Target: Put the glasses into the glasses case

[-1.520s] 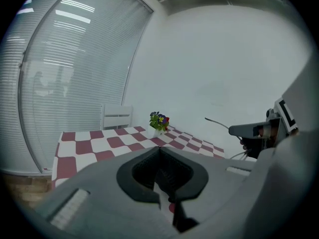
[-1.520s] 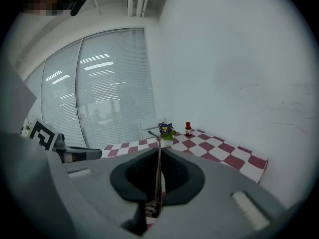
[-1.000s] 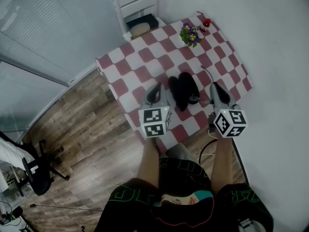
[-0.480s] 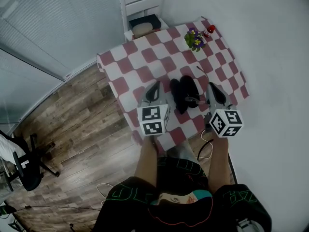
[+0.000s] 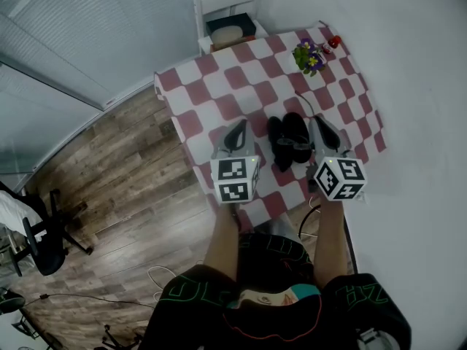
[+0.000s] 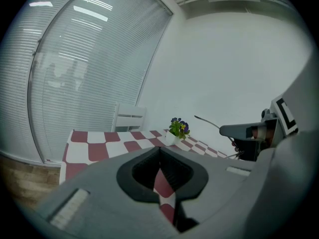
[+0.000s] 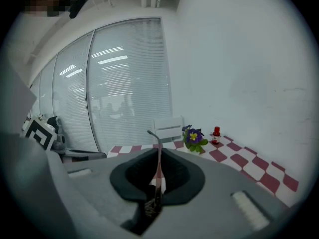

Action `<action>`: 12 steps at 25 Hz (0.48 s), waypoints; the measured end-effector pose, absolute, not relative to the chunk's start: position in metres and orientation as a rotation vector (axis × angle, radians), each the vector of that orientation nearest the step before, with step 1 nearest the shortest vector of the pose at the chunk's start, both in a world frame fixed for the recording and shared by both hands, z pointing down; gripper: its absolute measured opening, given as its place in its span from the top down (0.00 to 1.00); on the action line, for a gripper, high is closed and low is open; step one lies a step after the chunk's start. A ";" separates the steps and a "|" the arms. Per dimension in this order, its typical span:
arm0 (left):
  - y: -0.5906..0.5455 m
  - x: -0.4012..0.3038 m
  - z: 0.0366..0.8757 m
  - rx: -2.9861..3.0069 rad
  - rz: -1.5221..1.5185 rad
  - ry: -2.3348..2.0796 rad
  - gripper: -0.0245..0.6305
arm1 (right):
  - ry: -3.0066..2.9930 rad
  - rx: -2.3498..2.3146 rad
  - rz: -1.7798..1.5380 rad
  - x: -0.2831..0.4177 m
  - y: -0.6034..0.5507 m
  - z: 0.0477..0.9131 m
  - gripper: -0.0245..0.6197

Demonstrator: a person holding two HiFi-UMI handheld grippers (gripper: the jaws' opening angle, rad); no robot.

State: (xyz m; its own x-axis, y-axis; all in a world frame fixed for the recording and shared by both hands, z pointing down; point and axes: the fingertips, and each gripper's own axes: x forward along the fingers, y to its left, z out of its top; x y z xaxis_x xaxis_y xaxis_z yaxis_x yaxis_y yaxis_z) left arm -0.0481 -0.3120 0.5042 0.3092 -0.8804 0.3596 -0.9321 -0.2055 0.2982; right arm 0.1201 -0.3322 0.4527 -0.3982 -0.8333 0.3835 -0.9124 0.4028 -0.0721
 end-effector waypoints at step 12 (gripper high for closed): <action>-0.317 -0.054 0.514 2.114 0.215 -1.613 0.95 | -2.388 1.485 0.419 0.102 -0.360 0.474 0.93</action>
State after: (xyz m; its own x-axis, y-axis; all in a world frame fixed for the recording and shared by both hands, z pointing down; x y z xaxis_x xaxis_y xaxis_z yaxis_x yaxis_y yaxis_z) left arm -0.0537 -0.3165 0.5138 0.2970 -0.8689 0.3961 -0.9422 -0.1992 0.2695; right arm 0.1020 -0.3599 0.4744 -0.4220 -0.8147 0.3977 -0.9015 0.4237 -0.0886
